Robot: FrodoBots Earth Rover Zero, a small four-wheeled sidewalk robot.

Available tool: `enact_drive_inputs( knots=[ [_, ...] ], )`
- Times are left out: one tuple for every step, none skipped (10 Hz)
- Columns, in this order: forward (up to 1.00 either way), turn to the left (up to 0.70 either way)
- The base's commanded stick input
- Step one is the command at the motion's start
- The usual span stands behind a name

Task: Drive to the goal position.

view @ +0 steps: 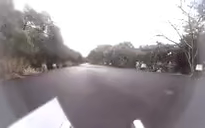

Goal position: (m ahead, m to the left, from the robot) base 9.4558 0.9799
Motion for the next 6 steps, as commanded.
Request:
enact_drive_inputs(
  knots=[
    [1.00, 0.00],
    [1.00, 0.00],
    [1.00, 0.00],
    [1.00, 0.00],
    [1.00, 0.00],
    [1.00, 0.00]
  ],
)
